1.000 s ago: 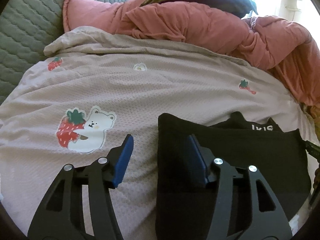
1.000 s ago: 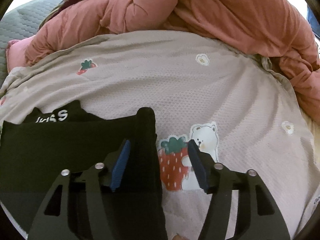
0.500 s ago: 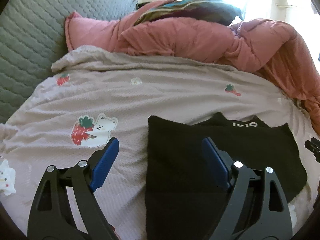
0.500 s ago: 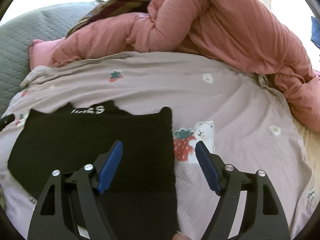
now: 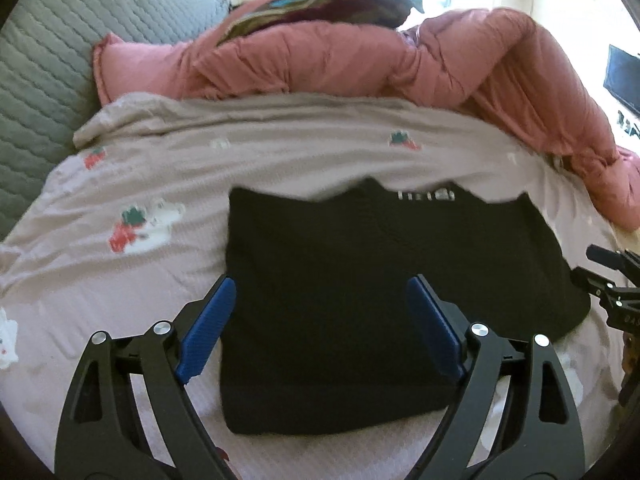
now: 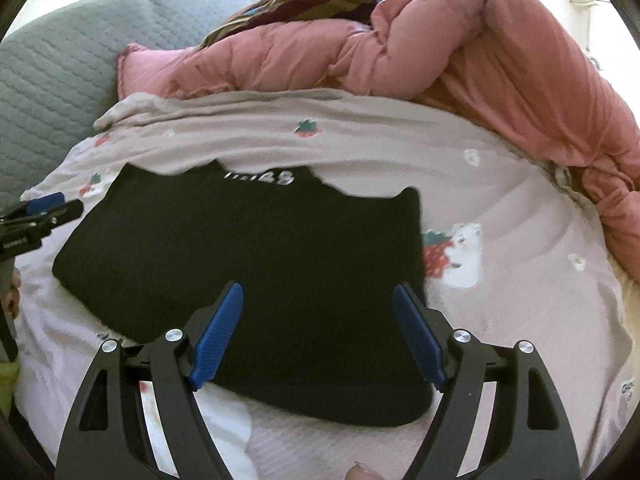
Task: Fold small clothes
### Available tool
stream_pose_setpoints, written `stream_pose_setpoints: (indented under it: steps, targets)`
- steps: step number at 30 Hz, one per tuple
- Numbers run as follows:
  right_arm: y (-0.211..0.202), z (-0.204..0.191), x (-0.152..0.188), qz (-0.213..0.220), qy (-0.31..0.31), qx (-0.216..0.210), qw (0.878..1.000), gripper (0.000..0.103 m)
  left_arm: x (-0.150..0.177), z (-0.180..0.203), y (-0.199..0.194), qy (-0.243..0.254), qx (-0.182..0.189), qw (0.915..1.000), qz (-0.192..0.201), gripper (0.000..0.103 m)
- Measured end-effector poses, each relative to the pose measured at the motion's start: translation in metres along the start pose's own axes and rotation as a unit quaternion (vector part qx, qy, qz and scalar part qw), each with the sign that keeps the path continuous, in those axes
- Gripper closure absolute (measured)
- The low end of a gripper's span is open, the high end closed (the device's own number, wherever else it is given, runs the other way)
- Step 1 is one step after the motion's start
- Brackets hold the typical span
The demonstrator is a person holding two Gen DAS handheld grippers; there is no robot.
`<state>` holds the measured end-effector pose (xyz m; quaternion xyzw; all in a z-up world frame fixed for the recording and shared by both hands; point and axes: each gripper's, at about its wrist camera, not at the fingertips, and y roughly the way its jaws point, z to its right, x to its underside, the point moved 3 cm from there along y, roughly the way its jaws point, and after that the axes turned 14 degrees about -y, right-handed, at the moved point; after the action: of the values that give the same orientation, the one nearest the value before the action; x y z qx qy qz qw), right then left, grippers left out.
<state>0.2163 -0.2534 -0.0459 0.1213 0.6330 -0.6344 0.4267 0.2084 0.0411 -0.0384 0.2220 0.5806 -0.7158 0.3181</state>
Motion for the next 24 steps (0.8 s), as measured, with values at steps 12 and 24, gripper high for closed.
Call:
stream_pose_setpoints:
  steps: [12, 24]
  targets:
    - [0.012, -0.011, 0.01, -0.022, 0.002, -0.02, 1.0, 0.026, 0.028, -0.012, 0.021, -0.006, -0.012, 0.9975, -0.069, 0.022]
    - [0.029, 0.012, 0.036, -0.07, 0.066, -0.019, 0.995, 0.023, 0.031, -0.018, 0.025, -0.015, -0.013, 0.9965, -0.081, 0.017]
